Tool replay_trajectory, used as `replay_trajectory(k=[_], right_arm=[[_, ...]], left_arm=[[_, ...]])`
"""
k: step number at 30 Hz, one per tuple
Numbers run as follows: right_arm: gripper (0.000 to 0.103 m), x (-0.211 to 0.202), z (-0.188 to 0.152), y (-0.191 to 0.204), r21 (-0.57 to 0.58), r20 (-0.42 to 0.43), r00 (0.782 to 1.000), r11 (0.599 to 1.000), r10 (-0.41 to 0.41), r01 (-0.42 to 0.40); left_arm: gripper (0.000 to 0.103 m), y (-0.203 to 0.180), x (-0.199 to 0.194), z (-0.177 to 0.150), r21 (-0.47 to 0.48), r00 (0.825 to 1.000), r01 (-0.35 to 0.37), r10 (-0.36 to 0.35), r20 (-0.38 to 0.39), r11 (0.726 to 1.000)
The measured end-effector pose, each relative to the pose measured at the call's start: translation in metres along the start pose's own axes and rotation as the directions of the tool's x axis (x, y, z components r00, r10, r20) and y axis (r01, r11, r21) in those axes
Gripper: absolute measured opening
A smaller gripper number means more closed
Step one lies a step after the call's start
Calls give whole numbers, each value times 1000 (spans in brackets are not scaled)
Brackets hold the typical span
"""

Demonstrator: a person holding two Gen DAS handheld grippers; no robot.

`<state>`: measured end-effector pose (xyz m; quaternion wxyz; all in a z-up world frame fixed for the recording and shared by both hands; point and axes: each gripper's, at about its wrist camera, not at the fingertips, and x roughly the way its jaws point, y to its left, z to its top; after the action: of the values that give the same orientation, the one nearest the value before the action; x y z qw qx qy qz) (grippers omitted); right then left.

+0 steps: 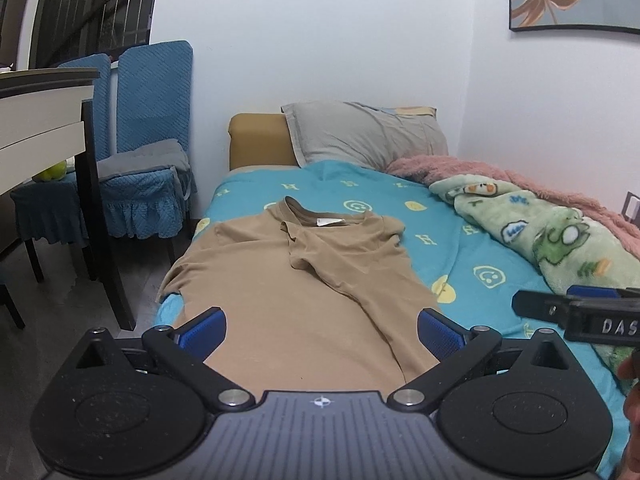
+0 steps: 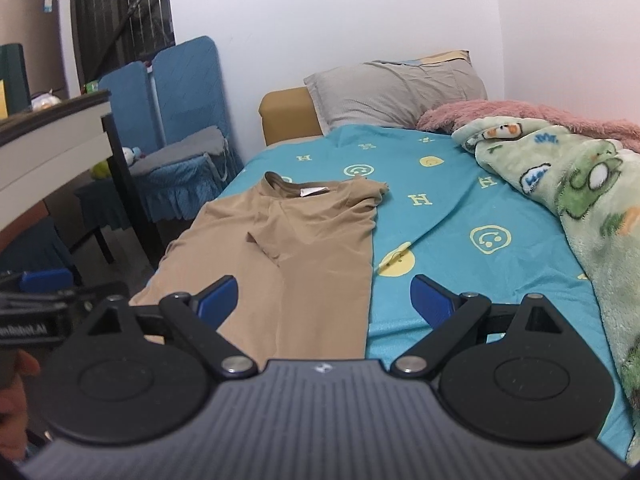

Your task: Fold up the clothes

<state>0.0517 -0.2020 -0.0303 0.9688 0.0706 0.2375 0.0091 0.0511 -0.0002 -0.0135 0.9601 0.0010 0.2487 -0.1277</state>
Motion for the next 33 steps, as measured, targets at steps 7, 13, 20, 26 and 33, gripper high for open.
replay_trajectory(k=[7, 13, 20, 26, 33], right_arm=[[94, 2, -3, 5, -30, -12, 1000, 999, -12, 12], [94, 3, -5, 6, -39, -22, 1000, 999, -19, 18], [94, 12, -6, 8, -78, -61, 996, 995, -63, 58], [94, 47, 38, 29, -173, -116, 993, 985, -16, -5], [93, 153, 86, 165, -537, -311, 938, 787, 151, -305]], left_arm=[[103, -2, 4, -2, 24, 1000, -10, 10, -12, 1000], [103, 0, 7, -1, 12, 1000, -3, 3, -22, 1000], [103, 13, 13, -3, -60, 997, -33, 29, -71, 998], [103, 39, 26, -7, -178, 990, -60, 36, -137, 982], [102, 110, 31, -13, -414, 974, -204, 143, -174, 887]])
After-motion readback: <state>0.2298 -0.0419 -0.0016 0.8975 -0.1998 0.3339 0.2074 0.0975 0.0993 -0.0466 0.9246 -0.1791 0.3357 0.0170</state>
